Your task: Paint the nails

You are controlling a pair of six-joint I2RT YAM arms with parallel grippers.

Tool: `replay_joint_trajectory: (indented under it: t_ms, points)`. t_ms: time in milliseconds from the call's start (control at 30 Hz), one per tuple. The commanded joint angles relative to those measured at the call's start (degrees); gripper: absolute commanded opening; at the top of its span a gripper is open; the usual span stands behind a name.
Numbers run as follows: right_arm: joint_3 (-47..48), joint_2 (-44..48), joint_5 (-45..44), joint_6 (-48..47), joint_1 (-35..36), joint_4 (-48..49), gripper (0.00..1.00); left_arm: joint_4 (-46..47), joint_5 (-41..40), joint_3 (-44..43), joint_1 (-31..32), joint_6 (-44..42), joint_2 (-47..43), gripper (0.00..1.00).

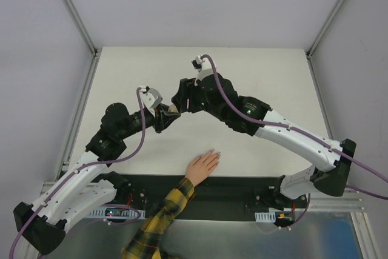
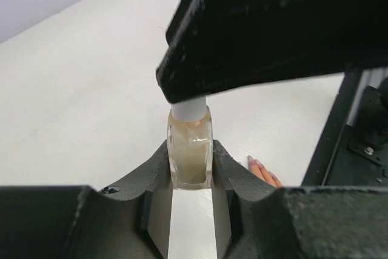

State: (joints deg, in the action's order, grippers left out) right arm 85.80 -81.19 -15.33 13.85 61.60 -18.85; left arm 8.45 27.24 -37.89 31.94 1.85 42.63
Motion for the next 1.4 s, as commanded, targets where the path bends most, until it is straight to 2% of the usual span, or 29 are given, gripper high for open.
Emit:
replay_joint_trajectory:
  t_ms: [0, 167, 300, 433, 567, 600, 667, 700, 767, 800, 833, 900, 1000, 1167, 1233, 1267, 1300, 1333, 1367]
  points:
    - [5.4, -4.0, -10.3, 2.7, 2.3, -4.7, 0.55, 3.2, -6.9, -0.3, 0.5, 0.0, -1.3, 0.00]
    - [8.2, -7.2, -12.7, 2.3, 3.4, -5.6, 0.35, 3.2, -7.3, -0.3, 0.5, 0.5, -2.1, 0.00]
    - [9.0, -8.5, -10.9, 3.1, 3.7, -5.9, 0.27, 3.2, -6.5, -0.4, 0.6, 0.5, -2.1, 0.00]
    - [5.8, -6.4, -9.9, 2.7, 3.8, -3.5, 0.00, 3.4, -4.9, -0.3, 0.6, 0.5, -2.2, 0.00]
    - [-1.7, -2.1, -6.0, -1.2, 3.0, 2.0, 0.01, 5.3, 3.7, -0.3, 0.6, 0.1, -2.0, 0.00]
    - [-3.4, -1.3, -0.3, -2.8, 1.9, 5.2, 0.00, 5.8, 8.5, -0.1, 0.6, 0.1, -2.1, 0.00]
    - [-6.3, 1.5, 7.8, -9.5, 0.2, 8.8, 0.00, 6.7, 13.0, 0.2, 0.5, 0.2, -2.2, 0.00]
    - [-10.9, 2.6, 23.6, -13.0, -2.1, 15.2, 0.00, 7.4, 20.4, 0.3, 0.6, 0.1, -2.1, 0.00]
    - [-18.0, 6.0, 46.2, -16.0, -7.0, 27.3, 0.00, 8.9, 29.1, 0.4, 0.5, 1.2, -1.7, 0.00]
    - [-23.6, 6.7, 62.2, -12.1, -8.2, 40.3, 0.00, 11.1, 37.1, 0.4, 0.5, 2.2, -1.2, 0.00]
    - [-24.1, 6.8, 65.7, -10.1, -9.0, 42.6, 0.00, 12.5, 41.0, 0.5, 0.5, 3.4, 0.0, 0.00]
    - [-23.0, 6.0, 71.6, -9.5, -10.5, 40.0, 0.00, 12.9, 44.6, -0.2, 0.4, 5.7, 1.7, 0.00]
    - [-24.8, 7.5, 71.0, -10.0, -11.4, 40.7, 0.00, 9.8, 46.5, -1.6, 0.1, 4.0, 4.0, 0.00]
    - [-25.1, 8.8, 66.1, -9.2, -11.8, 40.5, 0.00, 9.0, 39.6, -1.1, -2.0, 2.3, 3.5, 0.00]
    - [-24.5, 9.7, 60.0, -8.8, -11.9, 37.8, 0.01, 8.4, 35.5, -1.0, -2.3, 1.5, 3.0, 0.00]
    - [-23.1, 10.0, 53.8, -8.6, -11.7, 33.2, 0.07, 7.2, 31.5, -0.9, -2.5, 0.3, 2.7, 0.00]
    - [-22.2, 10.3, 50.9, -8.6, -11.6, 31.0, 0.20, 6.2, 29.2, -1.0, -2.5, -0.4, 2.5, 0.00]
    - [-21.4, 10.4, 48.1, -7.9, -11.5, 28.9, 0.28, 5.7, 27.3, -0.9, -2.5, -1.3, 1.8, 0.00]
    - [-20.0, 10.7, 41.4, -7.4, -11.3, 24.8, 0.40, 5.2, 22.8, -0.7, -2.5, -1.3, 1.3, 0.00]
